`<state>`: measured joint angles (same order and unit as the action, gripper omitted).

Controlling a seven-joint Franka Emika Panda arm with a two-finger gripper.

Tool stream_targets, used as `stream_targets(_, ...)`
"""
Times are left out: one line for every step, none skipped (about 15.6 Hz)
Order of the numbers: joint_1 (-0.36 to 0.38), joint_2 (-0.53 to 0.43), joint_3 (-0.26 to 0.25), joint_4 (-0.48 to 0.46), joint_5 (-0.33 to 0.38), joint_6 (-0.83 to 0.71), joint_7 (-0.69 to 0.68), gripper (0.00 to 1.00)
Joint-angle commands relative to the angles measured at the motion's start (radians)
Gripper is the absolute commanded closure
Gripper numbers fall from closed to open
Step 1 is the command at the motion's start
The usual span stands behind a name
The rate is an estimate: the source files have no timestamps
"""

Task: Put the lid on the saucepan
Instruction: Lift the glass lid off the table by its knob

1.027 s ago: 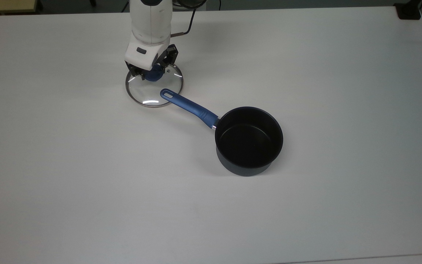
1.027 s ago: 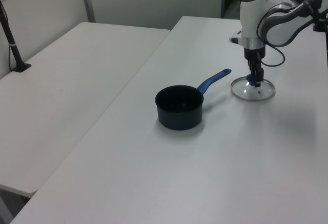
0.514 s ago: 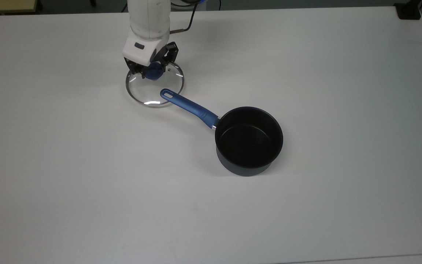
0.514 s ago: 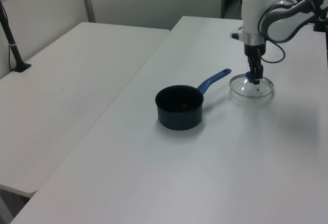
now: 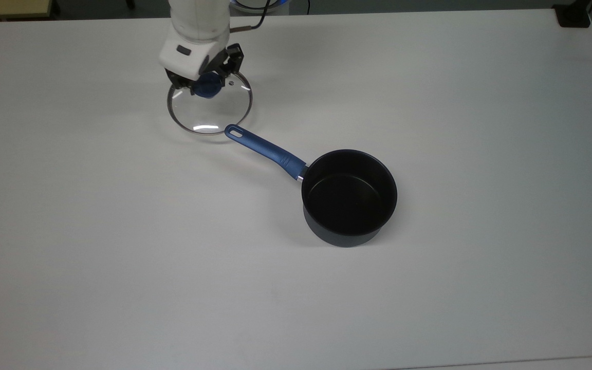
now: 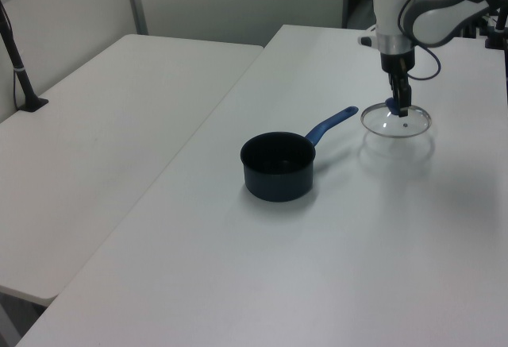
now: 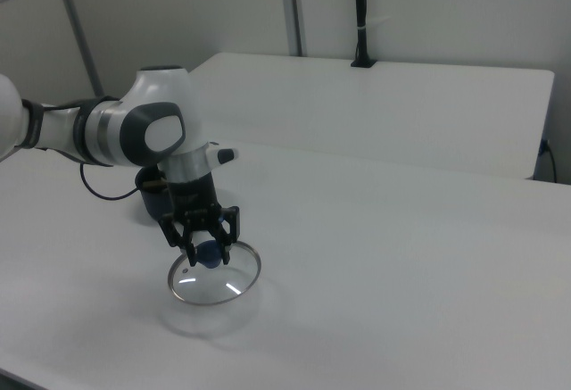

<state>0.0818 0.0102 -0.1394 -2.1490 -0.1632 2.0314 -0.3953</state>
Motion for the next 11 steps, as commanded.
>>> stream_targets(-0.002, -0.019, -0.020, 0.050, 0.016, -0.079, -0.001, 0.47)
stream_targets(-0.004, -0.019, -0.020, 0.060, 0.016, -0.091, -0.002, 0.47)
stream_targets(-0.008, -0.021, -0.022, 0.066, 0.016, -0.103, -0.001, 0.47)
stream_targets(-0.008, -0.024, -0.022, 0.075, 0.016, -0.112, -0.001, 0.47)
stream_targets(-0.008, -0.032, -0.031, 0.087, 0.016, -0.115, -0.001, 0.47)
stream_targets(-0.008, -0.032, -0.032, 0.101, 0.019, -0.117, 0.004, 0.47)
stream_targets(-0.008, -0.032, -0.034, 0.116, 0.027, -0.123, 0.006, 0.47)
stream_targets(-0.008, -0.032, -0.034, 0.127, 0.039, -0.137, 0.003, 0.47)
stream_targets(-0.008, -0.032, -0.035, 0.135, 0.047, -0.151, -0.002, 0.47)
stream_targets(-0.010, -0.032, -0.035, 0.136, 0.047, -0.157, -0.002, 0.47)
stream_targets(-0.008, -0.033, -0.042, 0.138, 0.047, -0.157, -0.002, 0.47)
